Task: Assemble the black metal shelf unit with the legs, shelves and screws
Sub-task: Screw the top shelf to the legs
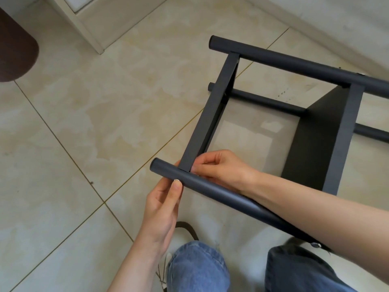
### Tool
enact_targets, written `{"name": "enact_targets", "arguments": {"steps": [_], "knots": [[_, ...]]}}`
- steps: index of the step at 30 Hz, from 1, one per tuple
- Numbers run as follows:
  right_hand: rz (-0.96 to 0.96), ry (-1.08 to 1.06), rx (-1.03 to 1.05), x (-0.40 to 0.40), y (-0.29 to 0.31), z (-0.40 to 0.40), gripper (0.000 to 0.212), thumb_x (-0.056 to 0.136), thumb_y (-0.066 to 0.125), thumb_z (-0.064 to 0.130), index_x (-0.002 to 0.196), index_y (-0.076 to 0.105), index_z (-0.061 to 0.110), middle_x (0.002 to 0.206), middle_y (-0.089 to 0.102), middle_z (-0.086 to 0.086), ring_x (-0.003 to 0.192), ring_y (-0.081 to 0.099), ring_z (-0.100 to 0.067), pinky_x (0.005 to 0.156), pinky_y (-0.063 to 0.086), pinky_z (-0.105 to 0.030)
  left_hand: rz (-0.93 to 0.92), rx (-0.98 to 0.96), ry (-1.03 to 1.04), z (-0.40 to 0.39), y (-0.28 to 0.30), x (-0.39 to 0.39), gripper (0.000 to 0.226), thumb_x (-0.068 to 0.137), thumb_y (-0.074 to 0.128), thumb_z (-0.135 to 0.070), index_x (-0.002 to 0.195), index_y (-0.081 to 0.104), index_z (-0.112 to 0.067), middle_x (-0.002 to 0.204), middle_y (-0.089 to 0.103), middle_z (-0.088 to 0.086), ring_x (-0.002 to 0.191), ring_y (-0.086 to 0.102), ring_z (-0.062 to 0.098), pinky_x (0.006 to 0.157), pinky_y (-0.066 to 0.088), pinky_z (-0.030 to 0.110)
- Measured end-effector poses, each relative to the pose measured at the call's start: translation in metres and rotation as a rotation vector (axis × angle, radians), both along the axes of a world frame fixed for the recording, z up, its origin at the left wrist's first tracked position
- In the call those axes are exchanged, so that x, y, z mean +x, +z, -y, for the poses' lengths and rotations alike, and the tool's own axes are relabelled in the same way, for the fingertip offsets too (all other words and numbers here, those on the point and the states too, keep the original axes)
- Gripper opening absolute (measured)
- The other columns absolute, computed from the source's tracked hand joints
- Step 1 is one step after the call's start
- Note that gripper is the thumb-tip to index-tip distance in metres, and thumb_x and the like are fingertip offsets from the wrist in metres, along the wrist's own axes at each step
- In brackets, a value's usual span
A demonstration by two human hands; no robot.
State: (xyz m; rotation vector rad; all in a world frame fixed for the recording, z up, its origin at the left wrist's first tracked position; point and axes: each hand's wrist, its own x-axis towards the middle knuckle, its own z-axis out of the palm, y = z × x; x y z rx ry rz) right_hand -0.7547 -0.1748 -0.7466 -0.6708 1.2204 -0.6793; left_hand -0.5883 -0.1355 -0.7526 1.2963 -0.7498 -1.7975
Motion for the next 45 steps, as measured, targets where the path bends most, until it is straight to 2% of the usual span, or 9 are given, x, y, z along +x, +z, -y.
{"name": "enact_targets", "arguments": {"steps": [4,7,11,15,19,25,33,38,45], "knots": [[0.233,-0.167,0.132,0.001,-0.003,0.002,0.025,0.091,0.059,-0.004,0.071,0.068,0.007,0.056,0.067,0.002,0.054,0.055,-0.01,0.057,0.054,-0.017,0.049,-0.026,-0.027,0.001,-0.004,0.003,0.044,0.086,0.069,-0.036,0.122,0.064,-0.012,0.119,0.074,0.003,0.12,0.065,0.016,0.097,0.05,0.021],[0.2,-0.128,0.148,0.0,-0.005,0.003,0.031,0.091,0.061,-0.001,0.065,0.071,0.011,0.057,0.067,0.002,0.055,0.057,-0.011,0.057,0.053,-0.018,0.063,-0.034,-0.033,0.0,-0.006,0.003,0.039,0.087,0.057,-0.029,0.121,0.064,-0.011,0.117,0.074,0.003,0.118,0.065,0.015,0.097,0.051,0.021],[0.147,-0.099,0.167,0.0,-0.008,0.003,0.017,0.09,0.064,0.002,0.075,0.069,0.008,0.058,0.067,0.001,0.051,0.057,-0.007,0.054,0.051,-0.017,0.07,-0.044,-0.044,0.001,-0.005,0.002,0.034,0.088,0.063,-0.033,0.117,0.067,-0.015,0.117,0.074,0.004,0.119,0.065,0.018,0.101,0.05,0.024],[0.166,-0.163,0.182,-0.002,-0.009,0.004,0.016,0.088,0.065,0.001,0.076,0.073,0.008,0.067,0.071,-0.004,0.048,0.055,-0.006,0.053,0.051,-0.018,0.084,-0.032,-0.035,0.001,-0.007,0.001,0.038,0.086,0.06,-0.031,0.12,0.065,-0.015,0.12,0.073,0.002,0.122,0.063,0.017,0.109,0.043,0.034],[0.259,-0.234,0.263,-0.002,-0.009,0.005,0.009,0.091,0.064,0.003,0.091,0.072,0.001,0.075,0.074,-0.008,0.046,0.054,-0.005,0.05,0.051,-0.018,0.093,-0.032,-0.047,0.002,-0.008,0.002,0.04,0.086,0.066,-0.033,0.121,0.065,-0.014,0.121,0.073,0.002,0.123,0.063,0.016,0.113,0.04,0.04],[0.206,-0.11,0.247,-0.002,-0.011,0.005,0.01,0.092,0.063,0.007,0.086,0.07,0.007,0.07,0.072,-0.001,0.06,0.058,-0.01,0.059,0.054,-0.018,0.081,-0.022,-0.047,0.002,-0.008,0.002,0.056,0.075,0.069,-0.044,0.123,0.065,-0.015,0.123,0.072,0.005,0.124,0.062,0.021,0.114,0.04,0.041],[0.171,-0.092,0.214,-0.003,-0.014,0.005,0.009,0.092,0.063,0.007,0.088,0.072,0.007,0.073,0.073,-0.001,0.062,0.06,-0.011,0.059,0.052,-0.019,0.091,-0.041,-0.08,0.003,-0.012,0.005,0.051,0.076,0.068,-0.044,0.121,0.067,-0.019,0.122,0.073,0.002,0.124,0.063,0.018,0.113,0.04,0.041],[0.184,-0.057,0.221,-0.002,-0.015,0.006,0.018,0.094,0.061,0.012,0.105,0.071,0.002,0.094,0.072,-0.006,0.09,0.059,-0.021,0.078,0.052,-0.024,0.099,-0.047,-0.087,0.003,-0.014,0.006,0.05,0.076,0.068,-0.043,0.12,0.067,-0.021,0.122,0.072,0.001,0.125,0.061,0.017,0.115,0.038,0.044],[0.24,0.036,0.329,-0.01,-0.012,0.009,0.033,0.095,0.059,0.016,0.125,0.064,0.001,0.118,0.064,-0.012,0.101,0.054,-0.023,0.075,0.052,-0.023,0.123,-0.044,-0.117,0.004,-0.01,0.006,0.06,0.075,0.077,-0.051,0.124,0.065,-0.018,0.125,0.071,0.004,0.128,0.06,0.019,0.118,0.036,0.047]]}}
